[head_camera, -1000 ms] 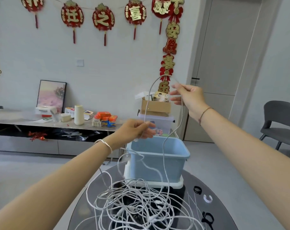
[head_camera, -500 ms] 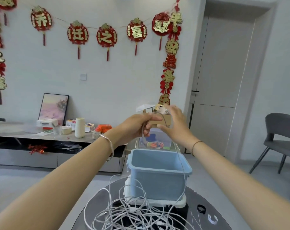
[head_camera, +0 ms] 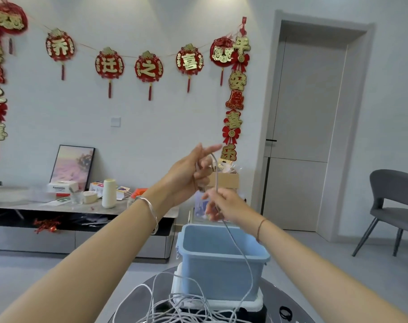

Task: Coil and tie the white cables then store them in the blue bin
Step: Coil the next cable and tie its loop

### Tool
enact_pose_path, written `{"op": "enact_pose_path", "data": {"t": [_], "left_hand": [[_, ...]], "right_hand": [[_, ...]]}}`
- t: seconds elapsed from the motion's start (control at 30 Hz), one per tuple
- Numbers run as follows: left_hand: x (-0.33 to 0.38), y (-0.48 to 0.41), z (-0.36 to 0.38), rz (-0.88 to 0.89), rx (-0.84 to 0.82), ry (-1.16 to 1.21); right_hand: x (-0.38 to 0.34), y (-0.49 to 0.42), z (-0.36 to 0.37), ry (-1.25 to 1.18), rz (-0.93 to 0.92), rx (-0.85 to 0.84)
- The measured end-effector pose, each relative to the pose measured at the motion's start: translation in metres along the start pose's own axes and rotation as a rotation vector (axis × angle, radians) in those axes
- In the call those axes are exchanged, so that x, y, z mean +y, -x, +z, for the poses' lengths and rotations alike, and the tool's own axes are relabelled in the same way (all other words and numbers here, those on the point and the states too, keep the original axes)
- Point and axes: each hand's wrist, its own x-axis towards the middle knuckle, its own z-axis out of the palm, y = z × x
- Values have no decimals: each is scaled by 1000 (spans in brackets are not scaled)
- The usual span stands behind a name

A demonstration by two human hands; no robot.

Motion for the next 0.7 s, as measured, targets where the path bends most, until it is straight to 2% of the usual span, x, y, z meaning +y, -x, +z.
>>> {"op": "enact_pose_path", "data": {"t": [0.13, 0.23, 0.33, 0.43, 0.6, 0.7], "left_hand": [[13, -18, -11, 157, 222, 32], [13, -25, -20, 161, 360, -80], [1, -22, -28, 174, 403, -354], [-10, -14, -32, 157, 397, -510], [-23, -2, -28, 79, 237, -758], [-26, 9, -21, 48, 89, -887]], "right_hand": [[25, 16, 17, 320, 63, -228], [26, 34, 22, 532, -36, -268], [12, 49, 19, 681, -213, -143], [-4, 59, 13, 795, -359, 51], [-25, 62, -1, 615, -554, 330], [-31, 56, -14, 462, -566, 444]]}}
